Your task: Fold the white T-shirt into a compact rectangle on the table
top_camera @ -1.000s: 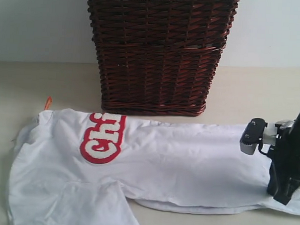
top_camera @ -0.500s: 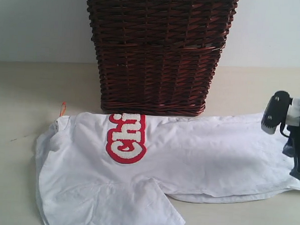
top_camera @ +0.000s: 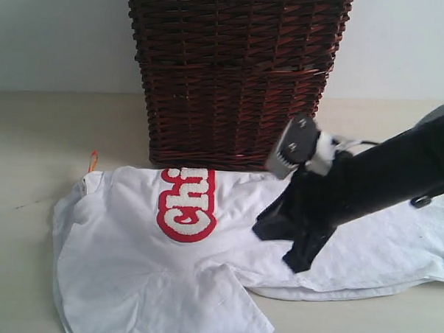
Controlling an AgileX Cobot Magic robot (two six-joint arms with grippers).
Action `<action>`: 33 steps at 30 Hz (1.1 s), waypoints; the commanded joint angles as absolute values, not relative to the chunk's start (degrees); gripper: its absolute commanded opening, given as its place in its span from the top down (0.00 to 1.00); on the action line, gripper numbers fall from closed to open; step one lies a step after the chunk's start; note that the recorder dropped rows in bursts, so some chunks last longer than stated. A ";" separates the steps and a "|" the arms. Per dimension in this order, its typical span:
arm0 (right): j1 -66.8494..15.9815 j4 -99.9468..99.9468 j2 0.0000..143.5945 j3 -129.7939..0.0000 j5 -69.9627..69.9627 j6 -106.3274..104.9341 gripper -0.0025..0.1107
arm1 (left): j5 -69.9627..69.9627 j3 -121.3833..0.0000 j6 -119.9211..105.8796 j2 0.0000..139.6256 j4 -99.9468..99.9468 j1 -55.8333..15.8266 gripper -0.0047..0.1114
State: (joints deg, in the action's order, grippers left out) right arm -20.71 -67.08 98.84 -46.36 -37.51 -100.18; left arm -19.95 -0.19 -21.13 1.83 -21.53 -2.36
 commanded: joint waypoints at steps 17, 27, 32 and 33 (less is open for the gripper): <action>-31.70 -56.94 108.95 -49.55 -34.65 -81.69 0.84 | -19.83 0.00 -20.79 1.42 -21.69 -2.21 0.93; -31.70 -48.48 107.99 -49.55 -43.34 -78.76 0.84 | -19.83 0.00 -20.79 1.42 -21.69 -2.21 0.93; -31.70 -47.27 99.48 -49.55 -42.38 -78.93 0.84 | -19.83 0.00 -20.79 1.42 -21.69 -2.21 0.93; -31.70 -46.30 96.42 -49.55 -41.45 -79.39 0.84 | -19.83 0.00 -20.79 1.42 -21.69 -2.21 0.93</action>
